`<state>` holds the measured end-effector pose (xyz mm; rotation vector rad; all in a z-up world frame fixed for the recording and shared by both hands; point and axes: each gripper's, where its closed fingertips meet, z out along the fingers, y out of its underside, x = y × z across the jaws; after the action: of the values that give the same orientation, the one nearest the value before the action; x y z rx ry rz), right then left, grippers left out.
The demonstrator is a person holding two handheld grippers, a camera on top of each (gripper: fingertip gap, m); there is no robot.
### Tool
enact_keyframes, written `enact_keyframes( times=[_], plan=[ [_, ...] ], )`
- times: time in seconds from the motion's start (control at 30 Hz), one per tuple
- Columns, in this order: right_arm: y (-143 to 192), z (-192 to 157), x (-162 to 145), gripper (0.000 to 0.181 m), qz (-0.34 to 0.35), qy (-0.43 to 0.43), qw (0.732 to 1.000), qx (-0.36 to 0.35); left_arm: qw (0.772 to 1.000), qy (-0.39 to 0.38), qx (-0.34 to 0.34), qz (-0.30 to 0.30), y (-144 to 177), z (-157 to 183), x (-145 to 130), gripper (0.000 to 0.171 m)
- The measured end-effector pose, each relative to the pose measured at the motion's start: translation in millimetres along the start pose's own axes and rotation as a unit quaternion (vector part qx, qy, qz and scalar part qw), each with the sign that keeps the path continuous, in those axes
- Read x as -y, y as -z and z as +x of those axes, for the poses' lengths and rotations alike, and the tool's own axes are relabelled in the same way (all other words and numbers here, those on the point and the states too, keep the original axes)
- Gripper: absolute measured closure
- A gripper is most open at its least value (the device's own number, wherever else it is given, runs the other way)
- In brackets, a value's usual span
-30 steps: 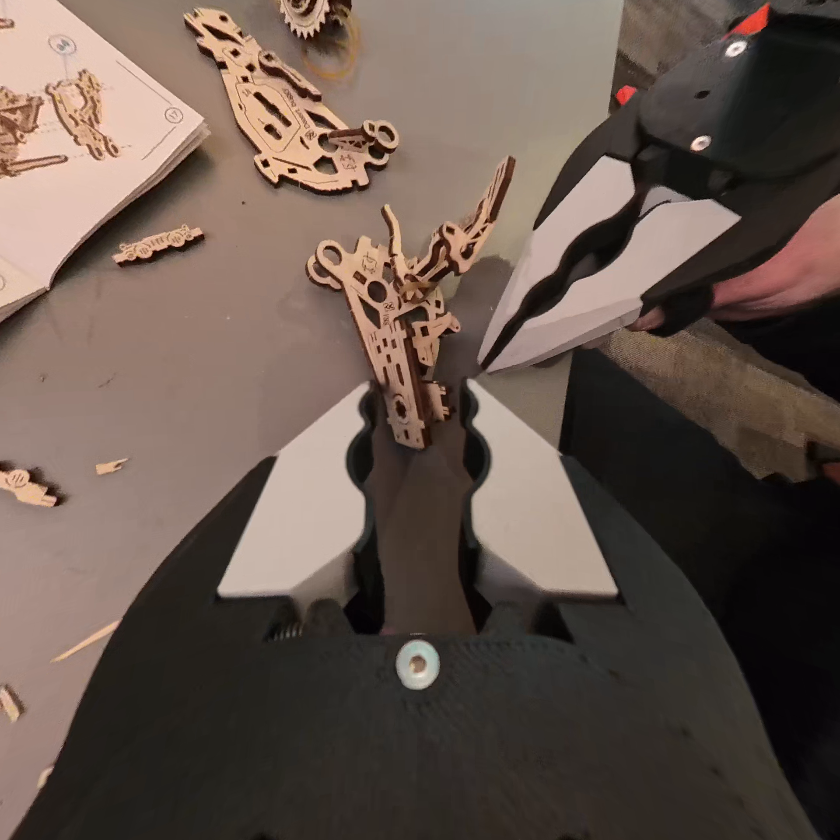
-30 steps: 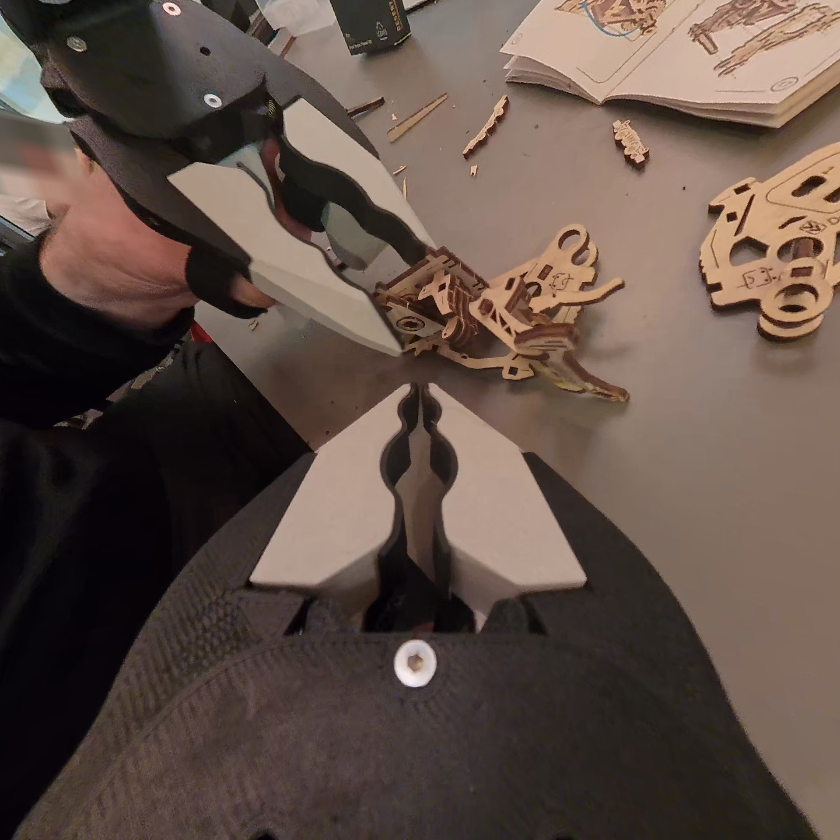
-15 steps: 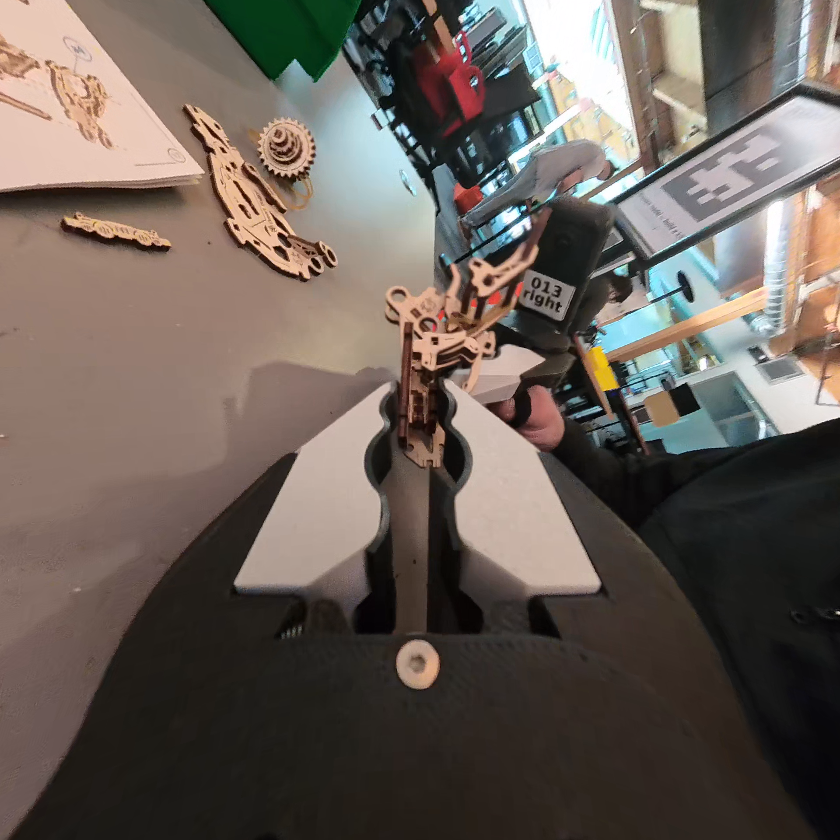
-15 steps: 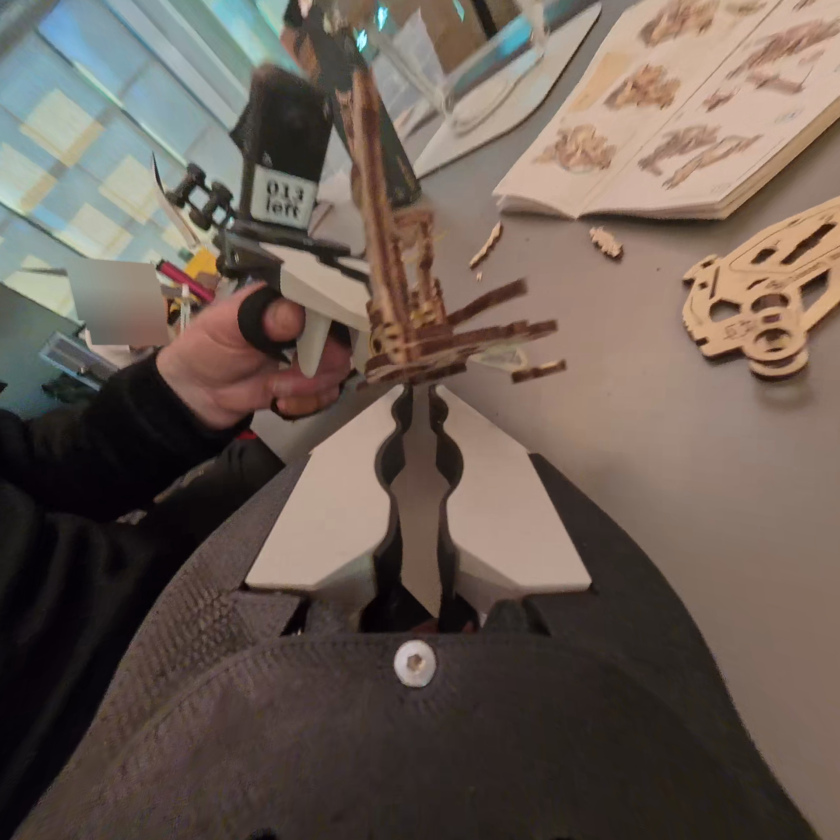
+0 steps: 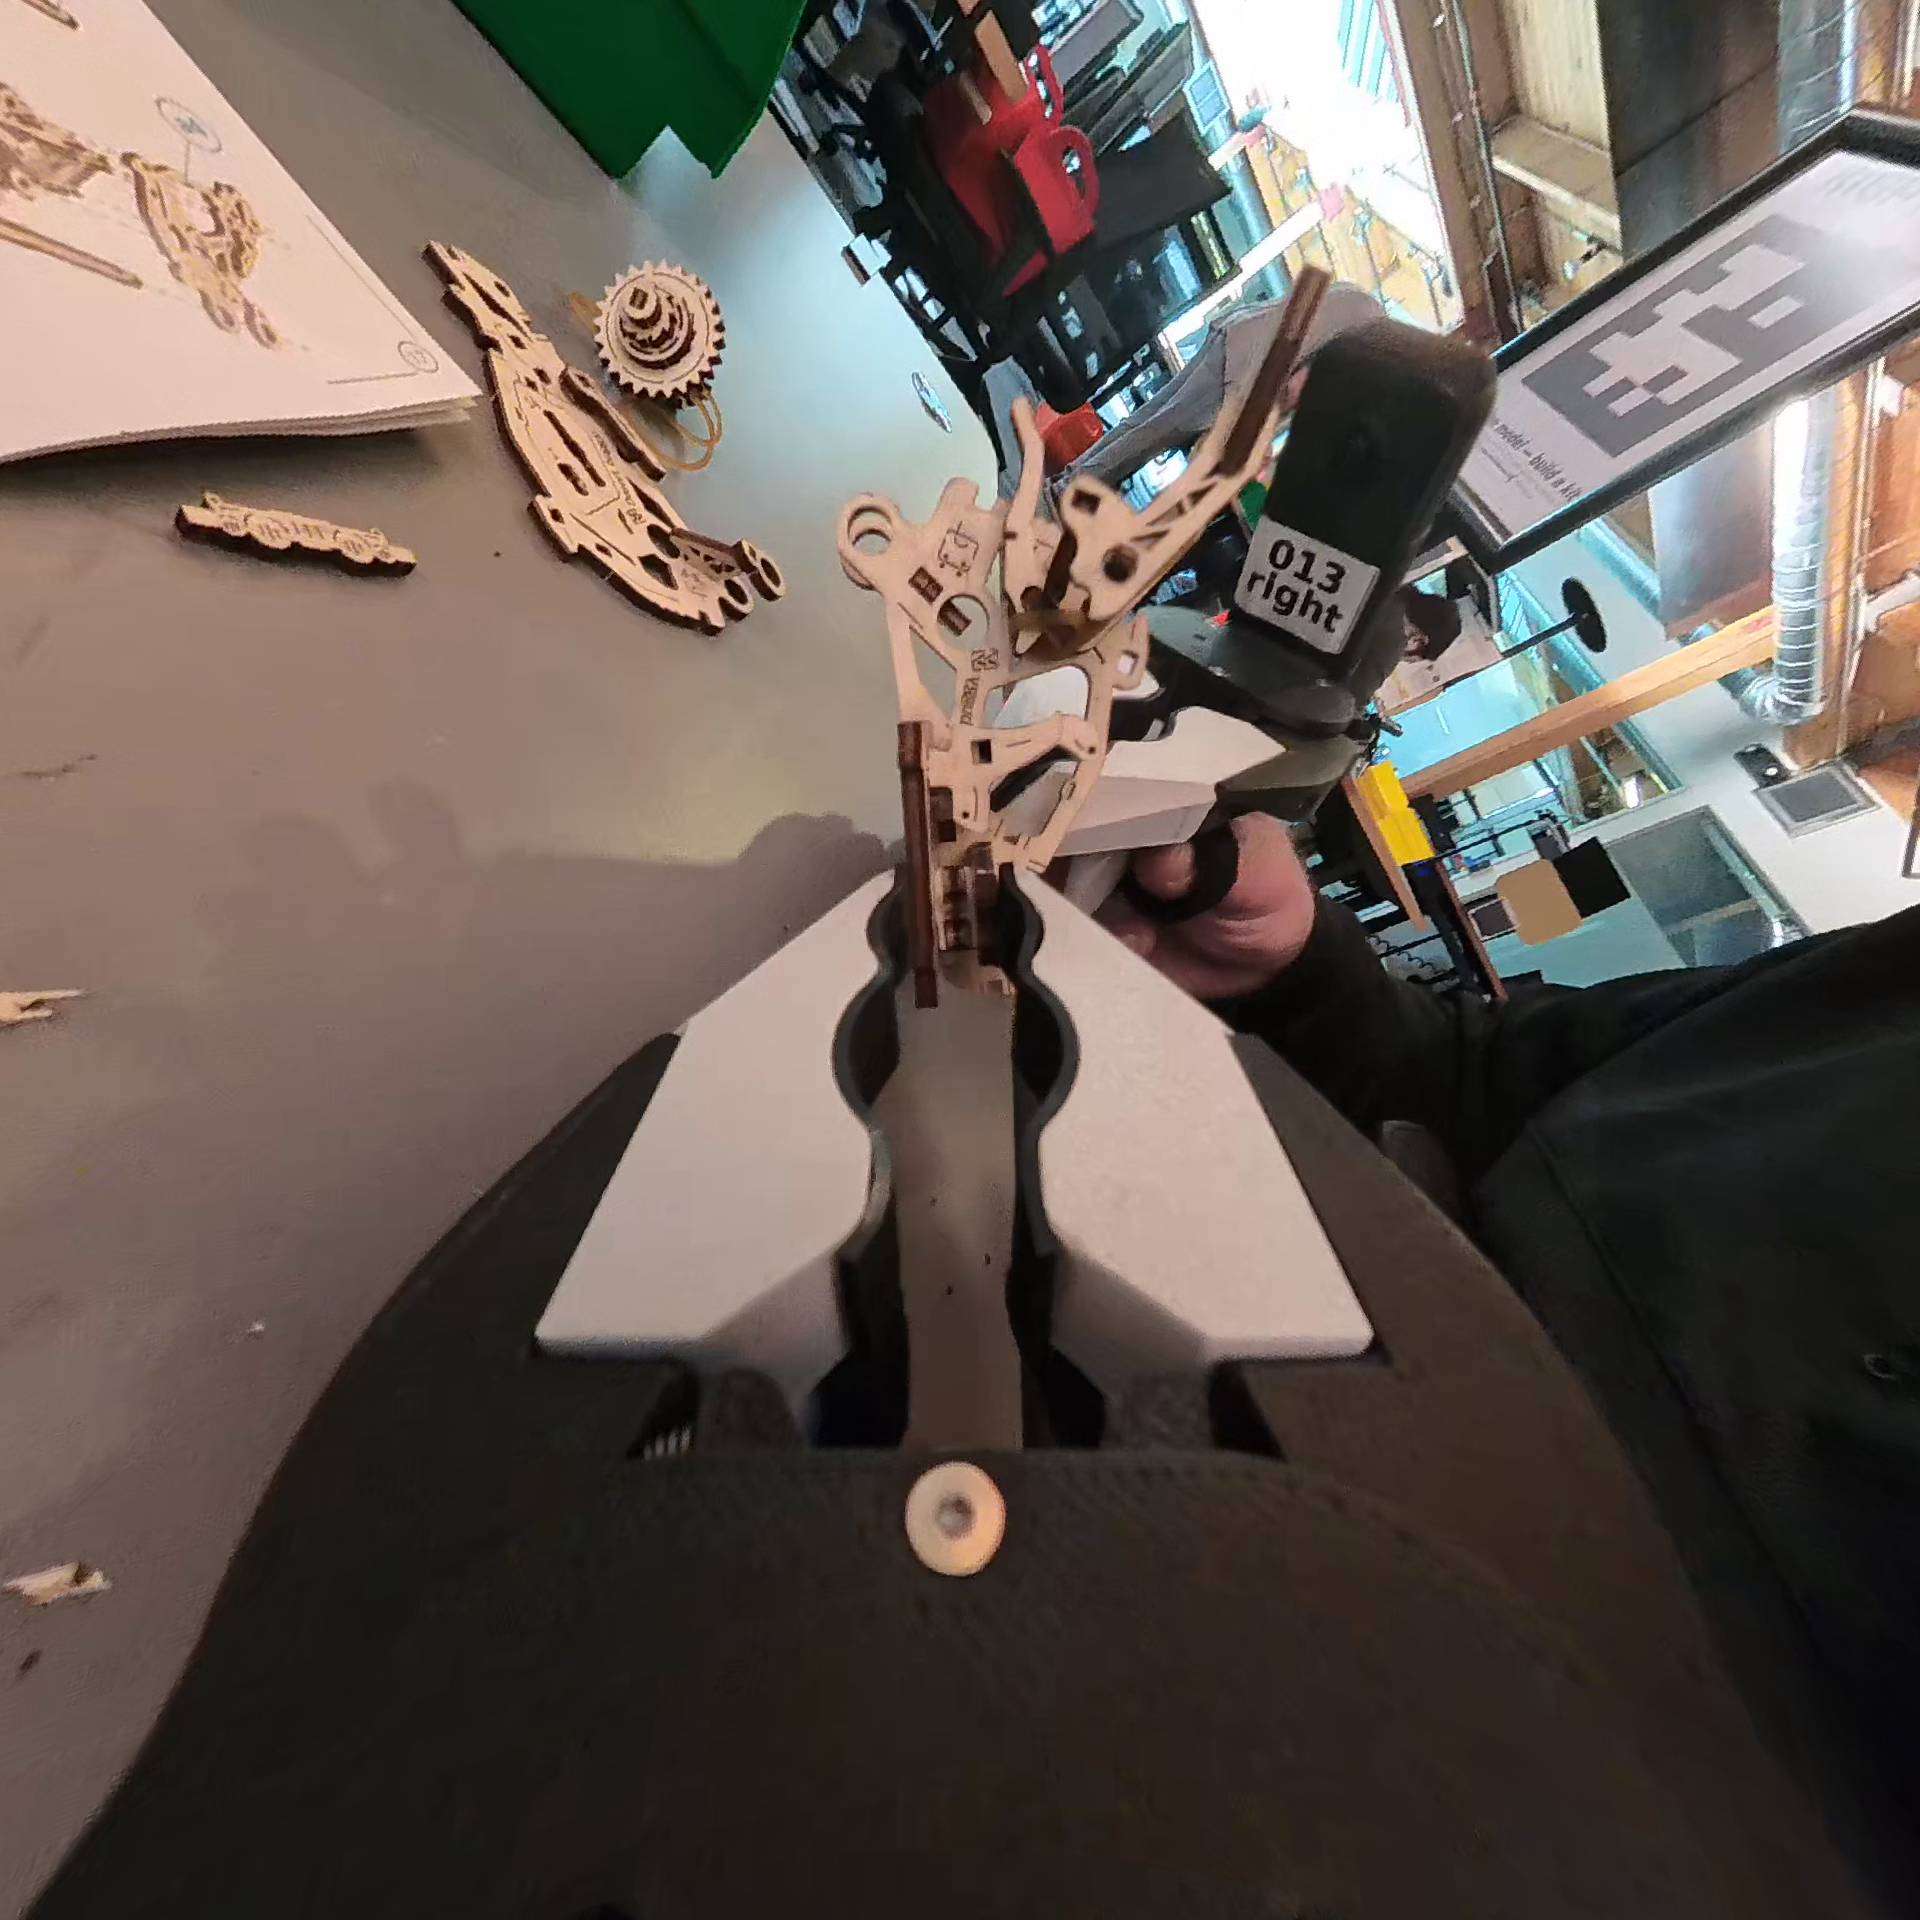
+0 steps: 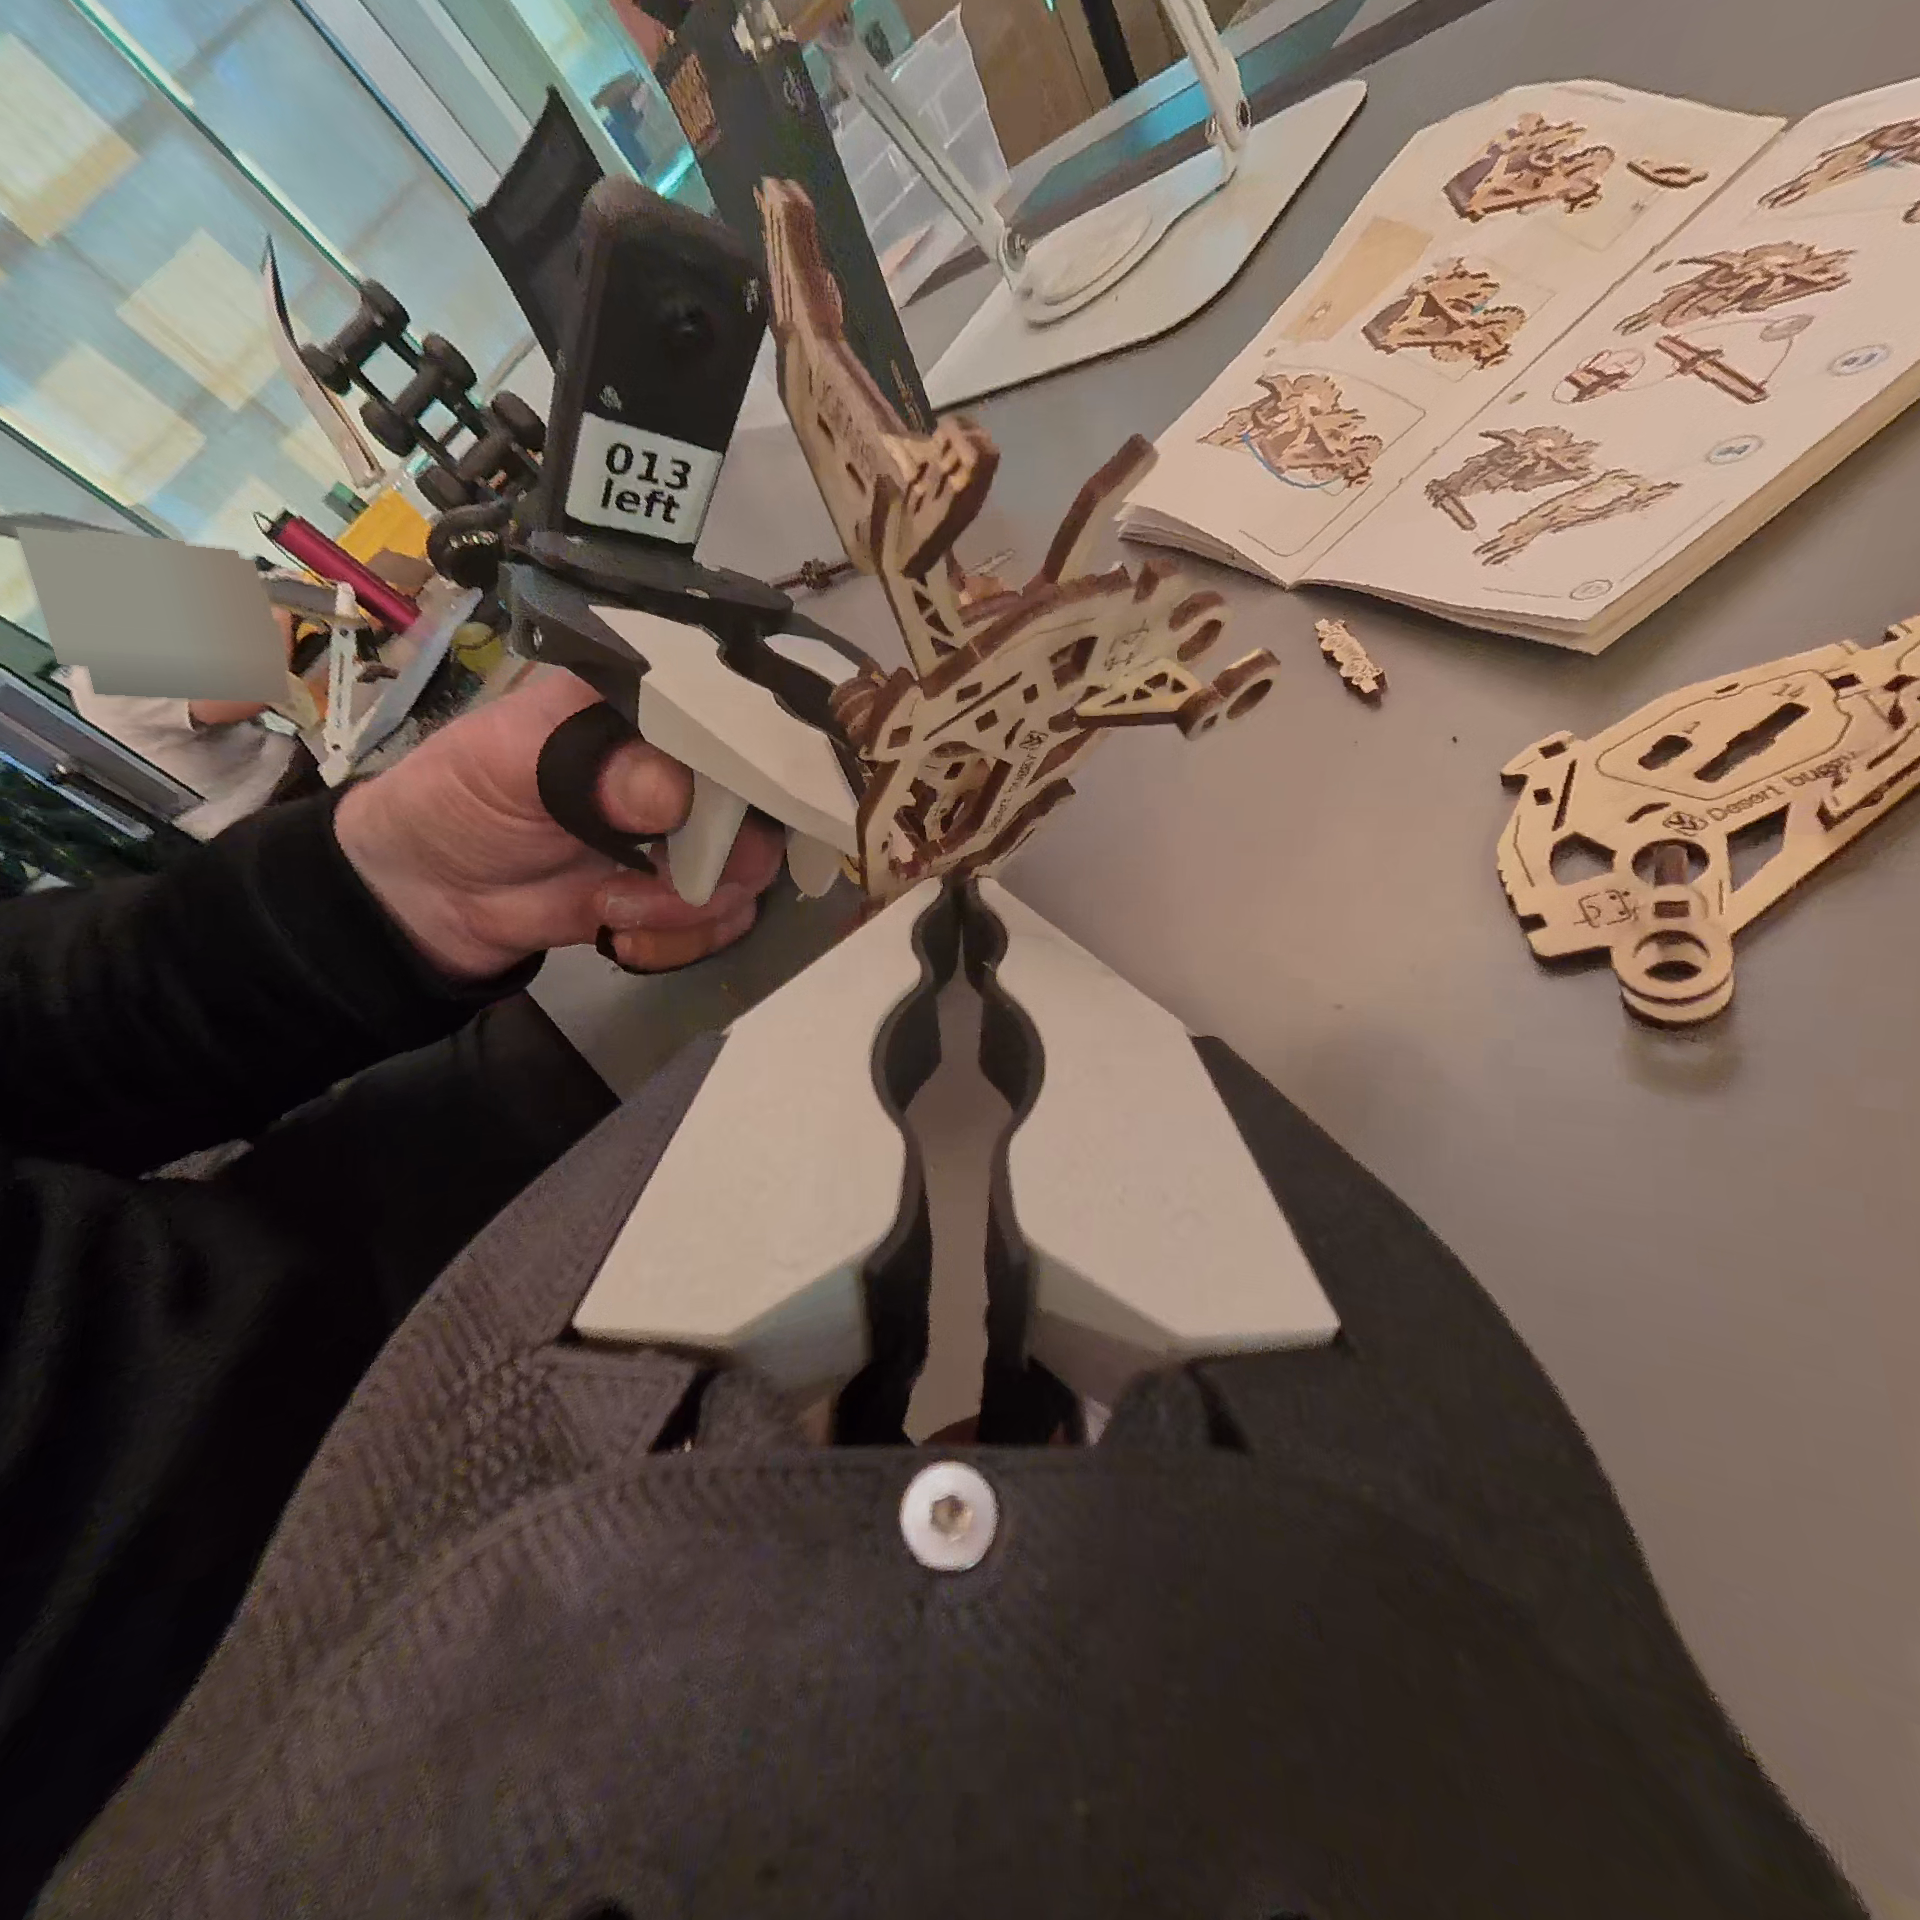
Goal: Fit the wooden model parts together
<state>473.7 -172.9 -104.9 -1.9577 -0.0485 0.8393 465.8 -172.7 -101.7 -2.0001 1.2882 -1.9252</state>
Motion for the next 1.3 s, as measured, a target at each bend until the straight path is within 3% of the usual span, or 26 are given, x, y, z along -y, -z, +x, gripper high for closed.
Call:
enact_keyframes(
  times=[0.17, 0.27, 0.4, 0.73, 0.83, 1.0, 1.3],
  plan=[
    [-2, 2, 2, 0.181, -0.018, 0.047, 0.999, -0.022, 1.000, -0.012, 0.006, -0.019, -2, -2, -4, 0.158],
    [-5, -4, 7, 0.181, -0.020, 0.072, 0.997, -0.016, 0.996, -0.043, 0.014, -0.074, -12, 1, -21, 0.157],
    [-11, 2, 5, 0.181, -0.056, 0.111, 0.992, -0.039, 0.996, -0.029, 0.033, -0.078, -11, -9, -20, 0.158],
    [-15, 11, 1, 0.181, -0.068, 0.061, 0.996, 0.000, 0.997, 0.003, 0.032, -0.070, -9, -15, -15, 0.158],
    [-14, 7, 2, 0.181, -0.064, 0.060, 0.996, 0.012, 0.994, 0.030, 0.028, -0.101, -9, -16, -24, 0.158],
    [-22, 11, -13, 0.181, -0.122, 0.058, 0.991, 0.006, 0.988, 0.056, 0.046, -0.133, -8, -25, -34, 0.158],
    [-29, 15, -23, 0.181, -0.161, 0.059, 0.985, -0.008, 0.991, 0.011, 0.072, -0.116, 4, -26, -30, 0.133]
  ],
)
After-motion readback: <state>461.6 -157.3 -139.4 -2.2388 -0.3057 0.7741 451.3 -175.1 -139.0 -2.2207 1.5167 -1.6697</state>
